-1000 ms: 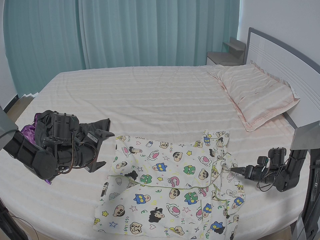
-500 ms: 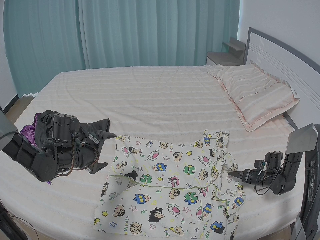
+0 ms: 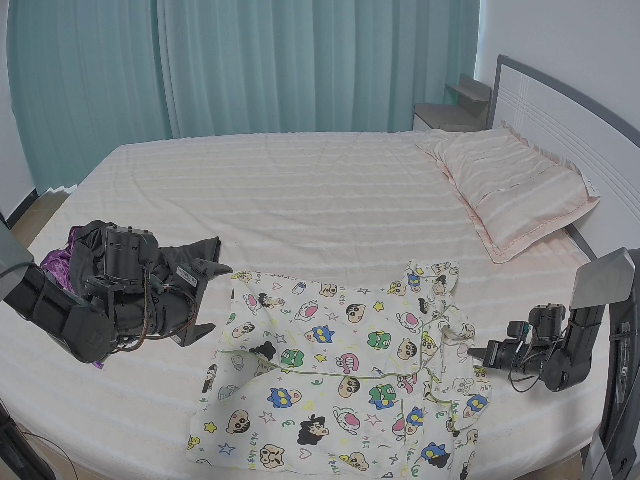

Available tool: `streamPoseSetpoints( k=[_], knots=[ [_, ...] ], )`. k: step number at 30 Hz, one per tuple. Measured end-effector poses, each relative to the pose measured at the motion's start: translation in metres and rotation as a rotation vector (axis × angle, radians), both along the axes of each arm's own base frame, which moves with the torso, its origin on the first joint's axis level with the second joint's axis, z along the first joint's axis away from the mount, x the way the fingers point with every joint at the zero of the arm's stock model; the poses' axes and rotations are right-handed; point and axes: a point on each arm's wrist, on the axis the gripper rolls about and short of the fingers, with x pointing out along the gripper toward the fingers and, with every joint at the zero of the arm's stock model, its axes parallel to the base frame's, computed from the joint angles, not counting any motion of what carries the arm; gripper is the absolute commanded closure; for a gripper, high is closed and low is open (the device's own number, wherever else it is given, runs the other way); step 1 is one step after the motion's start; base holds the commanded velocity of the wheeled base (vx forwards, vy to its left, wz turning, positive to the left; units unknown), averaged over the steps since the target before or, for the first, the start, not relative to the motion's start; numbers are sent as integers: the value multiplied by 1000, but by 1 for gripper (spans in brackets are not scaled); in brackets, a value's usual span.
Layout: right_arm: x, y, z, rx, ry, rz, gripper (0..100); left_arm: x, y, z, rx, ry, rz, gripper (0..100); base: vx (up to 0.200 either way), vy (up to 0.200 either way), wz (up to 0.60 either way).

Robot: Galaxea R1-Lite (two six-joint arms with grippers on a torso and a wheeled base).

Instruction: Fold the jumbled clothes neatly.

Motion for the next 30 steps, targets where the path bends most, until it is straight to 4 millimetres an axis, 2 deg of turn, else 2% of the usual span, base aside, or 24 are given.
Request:
streamPoseSetpoints(
  k=[13, 21, 30],
  knots=[
    [-6, -34, 22, -14, -48, -114, 100, 0, 0, 0, 2, -1, 2, 0, 0, 0, 0],
    [-7, -55, 26, -21, -67, -177, 100, 0, 0, 0, 3, 0, 2, 0, 0, 0, 0],
    [-5, -67, 26, -25, -72, -215, 100, 0, 0, -1, 3, 3, 1, 0, 0, 0, 0]
  ],
)
